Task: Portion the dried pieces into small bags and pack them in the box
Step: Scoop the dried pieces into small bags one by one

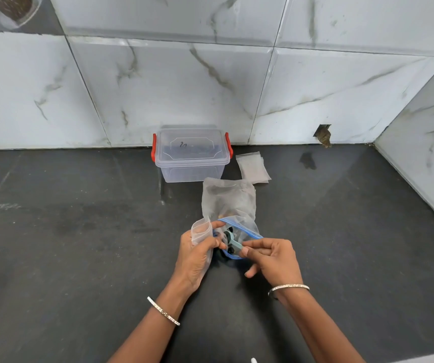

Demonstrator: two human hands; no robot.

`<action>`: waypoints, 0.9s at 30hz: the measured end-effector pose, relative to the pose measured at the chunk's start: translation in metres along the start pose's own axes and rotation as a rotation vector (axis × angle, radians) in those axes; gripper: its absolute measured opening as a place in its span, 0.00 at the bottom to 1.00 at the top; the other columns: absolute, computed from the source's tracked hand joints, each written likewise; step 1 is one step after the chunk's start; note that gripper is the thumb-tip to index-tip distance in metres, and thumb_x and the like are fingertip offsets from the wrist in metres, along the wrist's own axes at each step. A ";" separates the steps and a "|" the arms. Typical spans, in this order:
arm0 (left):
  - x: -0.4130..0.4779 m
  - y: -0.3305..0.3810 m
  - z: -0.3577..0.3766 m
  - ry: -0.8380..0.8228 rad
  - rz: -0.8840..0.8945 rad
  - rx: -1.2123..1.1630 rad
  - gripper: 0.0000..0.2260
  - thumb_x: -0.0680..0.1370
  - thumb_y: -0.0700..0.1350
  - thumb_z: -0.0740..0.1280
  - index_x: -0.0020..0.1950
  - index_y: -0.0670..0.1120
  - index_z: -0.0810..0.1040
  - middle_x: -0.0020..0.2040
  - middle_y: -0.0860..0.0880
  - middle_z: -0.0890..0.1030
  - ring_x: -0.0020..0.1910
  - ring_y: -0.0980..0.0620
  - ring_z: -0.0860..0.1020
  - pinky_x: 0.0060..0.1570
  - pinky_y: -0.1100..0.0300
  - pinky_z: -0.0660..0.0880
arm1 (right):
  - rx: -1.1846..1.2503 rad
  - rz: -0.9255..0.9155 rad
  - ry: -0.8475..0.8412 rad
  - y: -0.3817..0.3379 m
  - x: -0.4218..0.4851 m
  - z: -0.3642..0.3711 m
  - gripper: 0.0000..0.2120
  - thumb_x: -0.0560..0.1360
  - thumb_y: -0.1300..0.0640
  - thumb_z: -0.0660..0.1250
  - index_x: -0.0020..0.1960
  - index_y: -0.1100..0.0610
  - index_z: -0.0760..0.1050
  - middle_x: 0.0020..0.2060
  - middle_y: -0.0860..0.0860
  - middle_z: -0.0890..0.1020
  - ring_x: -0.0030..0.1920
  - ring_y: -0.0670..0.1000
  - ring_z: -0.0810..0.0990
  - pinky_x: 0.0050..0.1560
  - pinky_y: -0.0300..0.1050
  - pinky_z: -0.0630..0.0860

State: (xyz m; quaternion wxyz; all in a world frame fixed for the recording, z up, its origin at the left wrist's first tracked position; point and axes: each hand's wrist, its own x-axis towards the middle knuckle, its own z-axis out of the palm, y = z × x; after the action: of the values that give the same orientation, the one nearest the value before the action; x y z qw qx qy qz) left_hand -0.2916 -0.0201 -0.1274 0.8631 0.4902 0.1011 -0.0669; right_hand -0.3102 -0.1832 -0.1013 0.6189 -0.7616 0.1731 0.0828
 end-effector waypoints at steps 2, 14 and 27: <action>0.000 -0.001 -0.003 0.002 0.003 0.020 0.22 0.61 0.30 0.66 0.54 0.34 0.82 0.36 0.40 0.78 0.38 0.51 0.79 0.45 0.61 0.80 | 0.133 0.078 0.023 -0.002 -0.002 0.000 0.03 0.72 0.68 0.72 0.45 0.65 0.82 0.35 0.59 0.86 0.20 0.50 0.77 0.21 0.33 0.68; -0.004 -0.003 -0.014 -0.006 0.027 0.202 0.20 0.63 0.34 0.69 0.54 0.42 0.86 0.45 0.35 0.82 0.44 0.48 0.80 0.54 0.51 0.76 | 0.177 0.090 0.094 0.003 -0.009 0.006 0.05 0.71 0.66 0.74 0.47 0.64 0.83 0.35 0.59 0.86 0.24 0.52 0.81 0.22 0.32 0.68; -0.006 -0.012 -0.019 0.018 0.158 0.482 0.21 0.67 0.39 0.73 0.60 0.50 0.84 0.56 0.47 0.86 0.57 0.46 0.84 0.58 0.55 0.79 | 0.325 0.152 -0.030 -0.023 -0.031 -0.033 0.07 0.71 0.66 0.72 0.48 0.66 0.82 0.42 0.62 0.86 0.23 0.49 0.79 0.18 0.33 0.59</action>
State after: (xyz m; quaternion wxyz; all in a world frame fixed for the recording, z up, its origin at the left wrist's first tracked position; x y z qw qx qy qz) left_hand -0.3018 -0.0099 -0.1451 0.7230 0.6887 0.0513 -0.0172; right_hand -0.3336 -0.2058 -0.0625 0.7284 -0.6349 0.2321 0.1114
